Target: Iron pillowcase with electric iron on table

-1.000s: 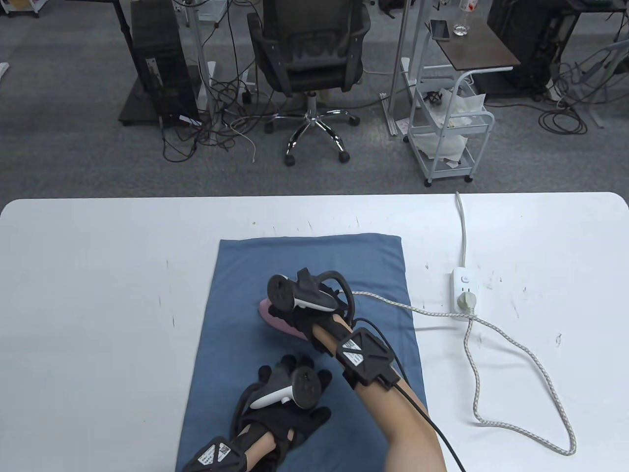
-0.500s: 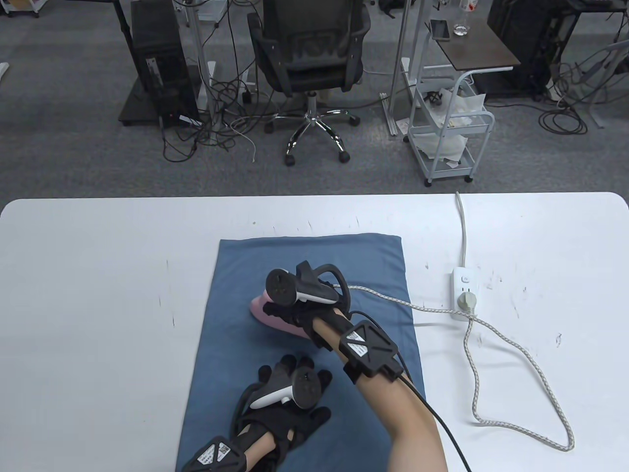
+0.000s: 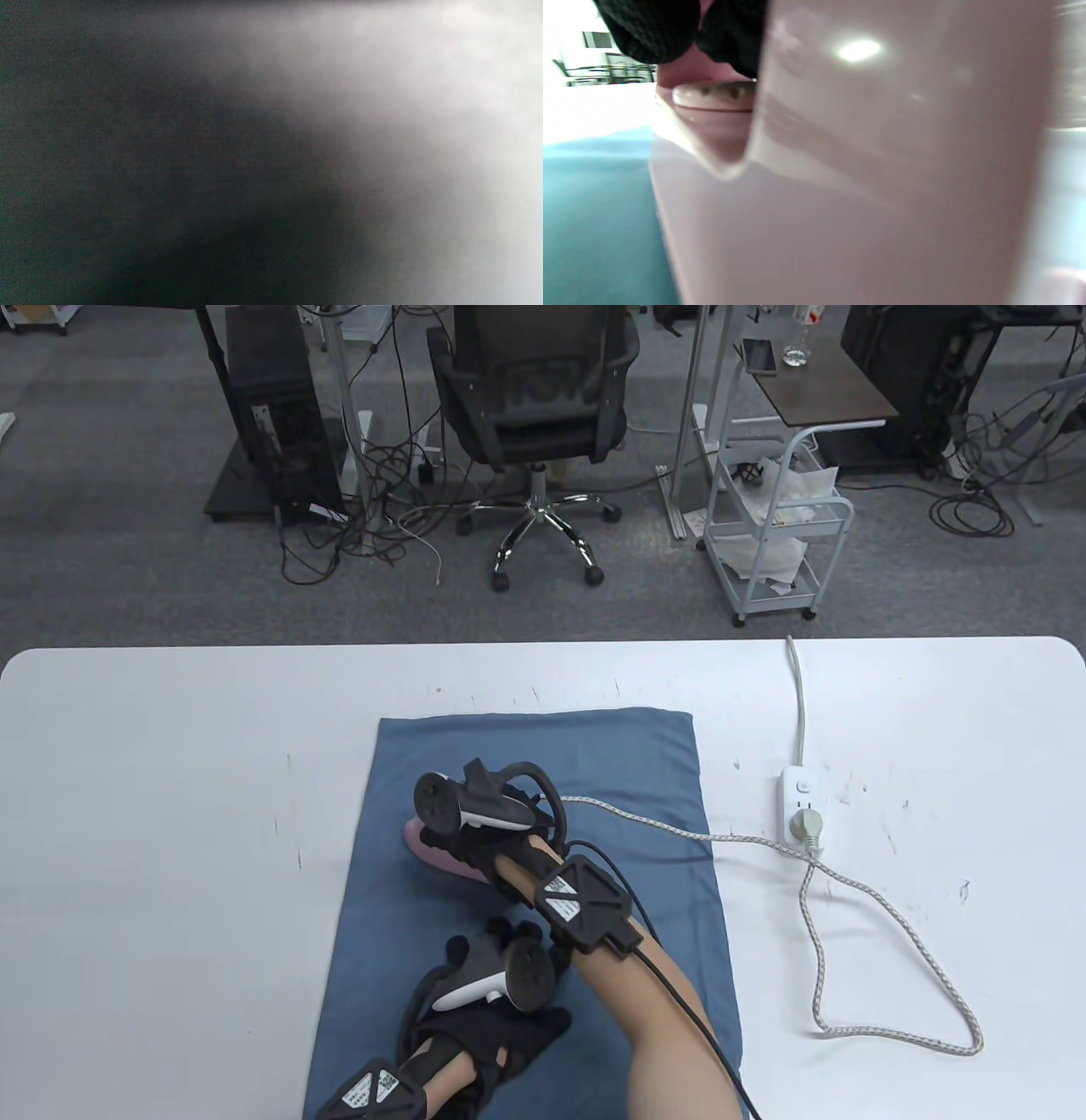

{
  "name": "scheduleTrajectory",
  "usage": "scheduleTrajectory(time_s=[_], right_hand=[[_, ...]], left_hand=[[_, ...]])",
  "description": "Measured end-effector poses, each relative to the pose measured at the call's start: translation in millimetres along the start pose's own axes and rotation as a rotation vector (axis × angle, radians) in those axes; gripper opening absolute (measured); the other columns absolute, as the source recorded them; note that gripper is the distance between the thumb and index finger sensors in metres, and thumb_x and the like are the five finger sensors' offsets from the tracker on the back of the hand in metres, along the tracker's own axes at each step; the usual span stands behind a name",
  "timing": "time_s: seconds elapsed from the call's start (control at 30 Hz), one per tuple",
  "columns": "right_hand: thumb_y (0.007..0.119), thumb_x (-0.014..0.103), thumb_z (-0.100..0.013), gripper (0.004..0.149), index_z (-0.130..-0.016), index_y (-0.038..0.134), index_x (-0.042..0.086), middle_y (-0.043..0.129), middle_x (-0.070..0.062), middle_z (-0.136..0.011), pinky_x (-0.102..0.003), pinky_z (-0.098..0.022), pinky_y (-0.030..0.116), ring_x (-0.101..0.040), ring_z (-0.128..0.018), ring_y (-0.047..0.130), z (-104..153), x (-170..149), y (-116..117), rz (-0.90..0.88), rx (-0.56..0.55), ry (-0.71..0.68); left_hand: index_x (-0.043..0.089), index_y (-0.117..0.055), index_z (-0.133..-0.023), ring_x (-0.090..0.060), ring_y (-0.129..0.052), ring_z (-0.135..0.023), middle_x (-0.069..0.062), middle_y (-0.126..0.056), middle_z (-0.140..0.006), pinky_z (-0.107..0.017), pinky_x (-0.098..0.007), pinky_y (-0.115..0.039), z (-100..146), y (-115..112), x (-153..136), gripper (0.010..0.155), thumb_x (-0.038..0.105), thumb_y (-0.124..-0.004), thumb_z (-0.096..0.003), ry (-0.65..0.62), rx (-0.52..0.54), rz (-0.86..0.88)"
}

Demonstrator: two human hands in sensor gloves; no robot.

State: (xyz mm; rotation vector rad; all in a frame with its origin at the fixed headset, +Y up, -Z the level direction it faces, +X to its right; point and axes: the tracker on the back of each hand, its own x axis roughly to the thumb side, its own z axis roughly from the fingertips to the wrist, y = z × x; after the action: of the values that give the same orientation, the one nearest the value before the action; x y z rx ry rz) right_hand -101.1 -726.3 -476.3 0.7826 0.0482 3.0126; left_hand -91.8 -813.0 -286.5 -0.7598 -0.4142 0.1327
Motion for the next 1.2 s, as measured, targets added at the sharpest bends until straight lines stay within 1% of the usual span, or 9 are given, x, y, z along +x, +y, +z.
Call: scheduleTrajectory(time_s=[0.07, 0.17, 0.27, 0.37, 0.47, 0.63, 0.93, 1.07, 1.2], right_hand=[[0.074, 0.053, -0.046, 0.068, -0.1, 0.063, 0.013, 0.092, 0.007, -0.05, -0.037, -0.039, 0.09, -0.008, -0.028, 0.095, -7, -2, 0, -0.005, 0.008, 0.045], [0.074, 0.053, -0.046, 0.068, -0.1, 0.063, 0.013, 0.092, 0.008, -0.049, -0.036, -0.037, 0.09, -0.007, -0.027, 0.094, -8, -3, 0, -0.011, 0.015, 0.06], [0.072, 0.054, -0.046, 0.069, -0.1, 0.063, 0.012, 0.092, 0.008, -0.048, -0.035, -0.033, 0.091, -0.006, -0.025, 0.094, -2, -6, -1, 0.032, 0.032, 0.102], [0.071, 0.054, -0.046, 0.07, -0.1, 0.062, 0.011, 0.092, 0.008, -0.047, -0.035, -0.032, 0.091, -0.006, -0.024, 0.094, 8, -18, -2, 0.043, 0.041, 0.143], [0.071, 0.054, -0.046, 0.07, -0.1, 0.062, 0.01, 0.092, 0.007, -0.047, -0.035, -0.032, 0.091, -0.006, -0.023, 0.094, 24, -35, -2, 0.056, 0.032, 0.179], [0.07, 0.054, -0.046, 0.071, -0.1, 0.062, 0.008, 0.092, 0.007, -0.047, -0.036, -0.031, 0.091, -0.007, -0.023, 0.094, 63, -73, -3, 0.092, 0.027, 0.253], [0.068, 0.055, -0.046, 0.073, -0.099, 0.062, 0.006, 0.092, 0.006, -0.045, -0.036, -0.031, 0.092, -0.006, -0.021, 0.095, 127, -155, -4, 0.187, 0.028, 0.442], [0.069, 0.055, -0.046, 0.072, -0.099, 0.062, 0.006, 0.092, 0.006, -0.045, -0.036, -0.031, 0.092, -0.007, -0.021, 0.095, 147, -186, -5, 0.186, 0.033, 0.532], [0.069, 0.054, -0.046, 0.072, -0.099, 0.063, 0.006, 0.092, 0.006, -0.045, -0.036, -0.03, 0.091, -0.007, -0.021, 0.095, 154, -206, -5, 0.161, 0.023, 0.606]], left_hand=[[0.046, 0.017, -0.097, -0.034, 0.037, -0.09, 0.004, 0.036, -0.099, -0.058, -0.07, 0.016, 0, 0, 0, 0.075, 0.066, -0.036, -0.0479, 0.0, 0.0, 0.0], [0.046, 0.016, -0.097, -0.035, 0.037, -0.09, 0.004, 0.036, -0.099, -0.058, -0.07, 0.016, 0, 0, 0, 0.075, 0.066, -0.037, -0.048, -0.001, 0.0, 0.001], [0.046, 0.016, -0.097, -0.035, 0.037, -0.09, 0.004, 0.036, -0.099, -0.058, -0.07, 0.016, 0, 0, 0, 0.075, 0.066, -0.037, -0.048, -0.002, 0.001, 0.002], [0.046, 0.016, -0.097, -0.035, 0.037, -0.09, 0.004, 0.036, -0.099, -0.058, -0.07, 0.016, 0, 0, 0, 0.075, 0.066, -0.037, -0.0479, -0.001, 0.001, 0.0], [0.046, 0.017, -0.097, -0.035, 0.037, -0.09, 0.004, 0.036, -0.099, -0.058, -0.07, 0.016, 0, 0, 0, 0.075, 0.066, -0.037, -0.0479, -0.001, 0.001, -0.001], [0.046, 0.017, -0.097, -0.035, 0.037, -0.09, 0.004, 0.036, -0.099, -0.058, -0.07, 0.016, 0, 0, 0, 0.075, 0.066, -0.037, -0.0479, -0.001, 0.001, -0.001], [0.046, 0.016, -0.097, -0.035, 0.037, -0.09, 0.004, 0.036, -0.099, -0.058, -0.07, 0.016, 0, 0, 0, 0.075, 0.066, -0.036, -0.0479, 0.0, 0.001, -0.002], [0.046, 0.017, -0.097, -0.035, 0.037, -0.09, 0.004, 0.036, -0.099, -0.058, -0.07, 0.016, 0, 0, 0, 0.075, 0.066, -0.036, -0.0479, 0.0, 0.0, -0.002], [0.046, 0.017, -0.097, -0.035, 0.037, -0.09, 0.004, 0.036, -0.099, -0.058, -0.07, 0.016, 0, 0, 0, 0.075, 0.066, -0.037, -0.0479, 0.0, 0.001, -0.001]])
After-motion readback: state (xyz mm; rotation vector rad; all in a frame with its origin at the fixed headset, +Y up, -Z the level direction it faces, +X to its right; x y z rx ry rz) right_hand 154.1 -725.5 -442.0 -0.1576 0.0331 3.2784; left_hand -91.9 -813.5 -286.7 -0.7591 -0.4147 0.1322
